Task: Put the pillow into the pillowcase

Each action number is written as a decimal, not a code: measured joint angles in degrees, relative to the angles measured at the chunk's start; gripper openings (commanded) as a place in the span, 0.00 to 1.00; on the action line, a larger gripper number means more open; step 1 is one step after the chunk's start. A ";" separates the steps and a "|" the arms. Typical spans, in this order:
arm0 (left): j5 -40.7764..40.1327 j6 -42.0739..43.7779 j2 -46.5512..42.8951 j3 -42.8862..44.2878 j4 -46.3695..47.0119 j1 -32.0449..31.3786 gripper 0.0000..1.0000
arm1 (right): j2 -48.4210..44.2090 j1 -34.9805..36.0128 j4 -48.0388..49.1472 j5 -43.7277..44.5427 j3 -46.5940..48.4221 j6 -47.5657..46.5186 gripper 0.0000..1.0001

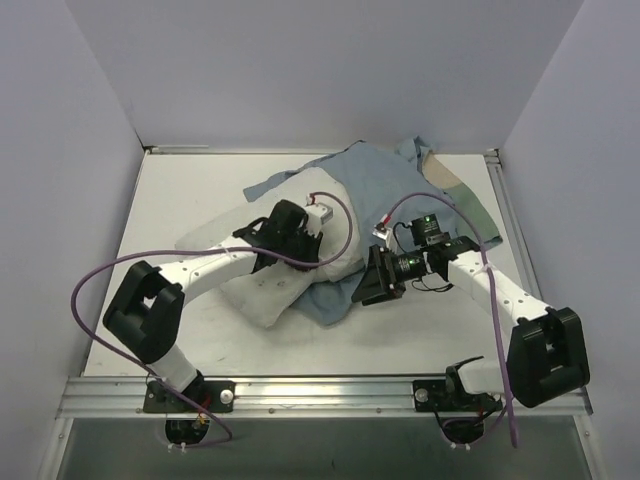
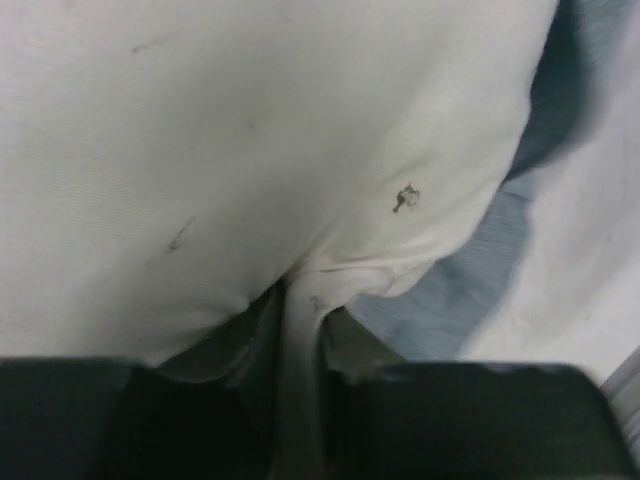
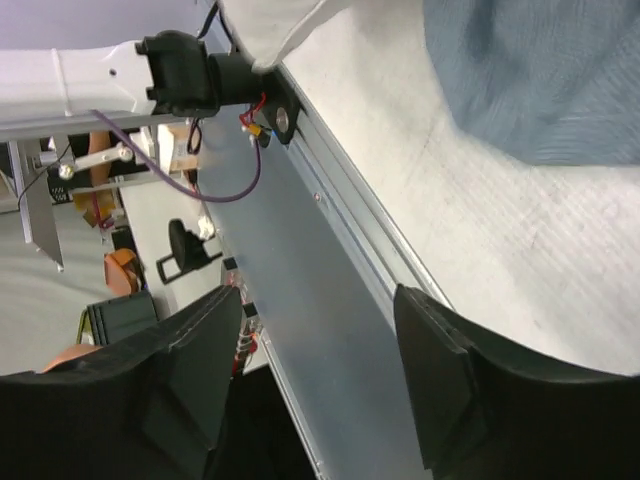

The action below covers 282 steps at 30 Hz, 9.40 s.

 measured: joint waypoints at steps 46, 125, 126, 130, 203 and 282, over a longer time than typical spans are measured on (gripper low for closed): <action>19.04 9.70 -21.27 -5.18 -9.60 19.10 0.77 | 30.73 10.23 -11.34 20.70 39.47 -15.37 0.00; 27.12 59.23 -10.34 19.91 -16.20 4.33 0.00 | 24.00 14.47 2.38 21.94 65.26 20.15 0.00; 26.99 58.82 -11.06 19.41 -14.78 4.35 0.00 | 23.15 13.79 3.13 22.67 63.84 21.09 0.00; 26.84 56.87 -15.52 13.79 -9.35 4.66 0.00 | 20.83 10.12 4.76 26.84 59.58 24.04 0.00; 8.79 15.23 -1.42 33.35 -26.99 -0.39 0.00 | 0.11 -16.92 3.41 20.83 -3.37 2.62 0.95; 13.73 6.60 -5.88 0.04 -12.48 8.68 0.00 | 17.07 12.87 -21.16 38.07 43.34 -31.19 0.00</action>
